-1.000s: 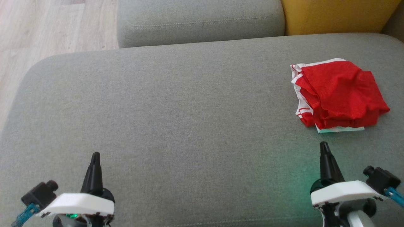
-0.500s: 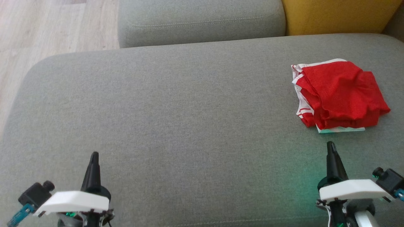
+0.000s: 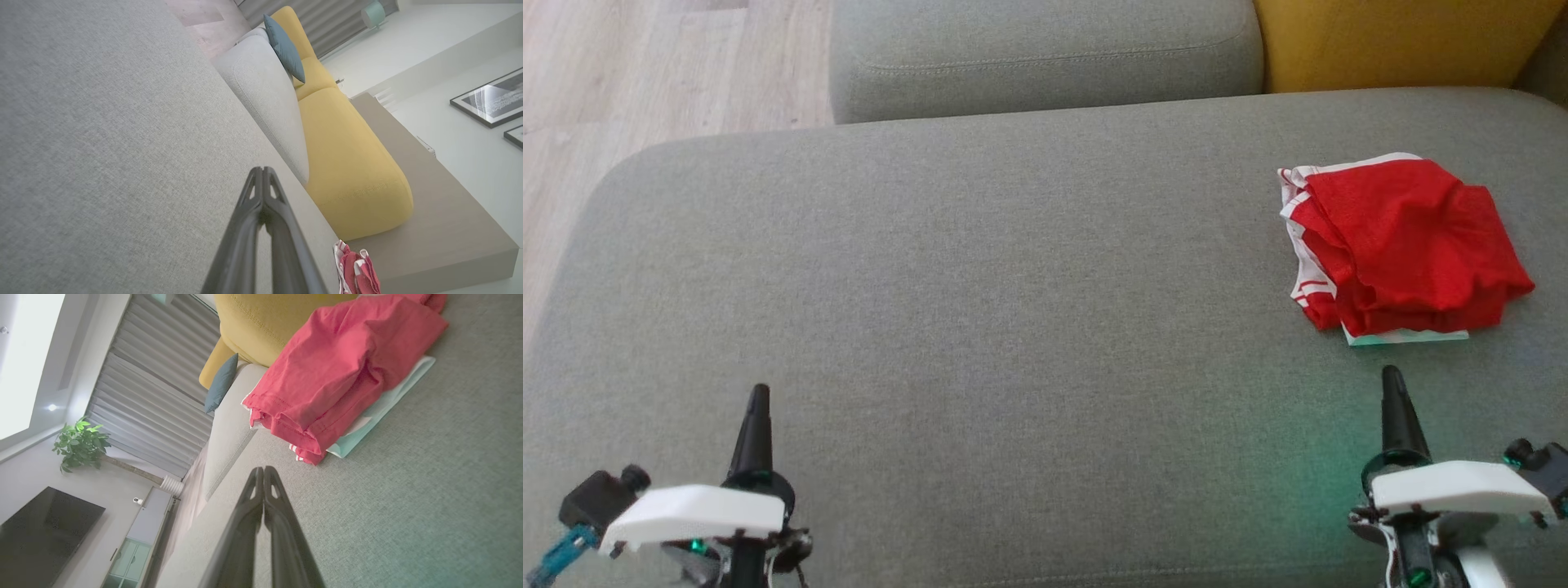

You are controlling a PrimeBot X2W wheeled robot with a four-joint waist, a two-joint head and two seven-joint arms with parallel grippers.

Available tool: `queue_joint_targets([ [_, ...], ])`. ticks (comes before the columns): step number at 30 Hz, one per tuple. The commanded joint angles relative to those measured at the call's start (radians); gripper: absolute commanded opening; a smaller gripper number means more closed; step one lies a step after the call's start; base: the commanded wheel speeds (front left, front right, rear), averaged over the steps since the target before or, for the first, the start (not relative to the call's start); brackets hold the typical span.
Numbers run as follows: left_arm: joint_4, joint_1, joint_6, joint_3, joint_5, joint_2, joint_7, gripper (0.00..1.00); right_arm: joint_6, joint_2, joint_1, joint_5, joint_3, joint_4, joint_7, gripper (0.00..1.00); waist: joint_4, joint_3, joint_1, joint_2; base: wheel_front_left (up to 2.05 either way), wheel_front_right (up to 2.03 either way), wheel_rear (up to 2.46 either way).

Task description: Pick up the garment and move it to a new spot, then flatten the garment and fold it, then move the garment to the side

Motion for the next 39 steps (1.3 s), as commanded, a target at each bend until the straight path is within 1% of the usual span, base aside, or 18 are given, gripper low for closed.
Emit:
queue_joint_targets([
  [1,-0.027,-0.057,-0.005,0.026,-0.024,0.006,0.006,0.00,0.000,-0.020,-0.063,0.028,0.004,-0.038,0.006,0.00,0.000,0.000,0.0000,0.0000,0.00,0.00,0.00],
  [39,-0.004,-0.106,-0.013,0.078,-0.401,0.008,0.118,0.00,0.000,-0.021,-0.081,0.460,-0.060,-0.061,0.115,0.00,0.008,-0.001,0.0000,0.0000,0.00,0.00,0.00],
])
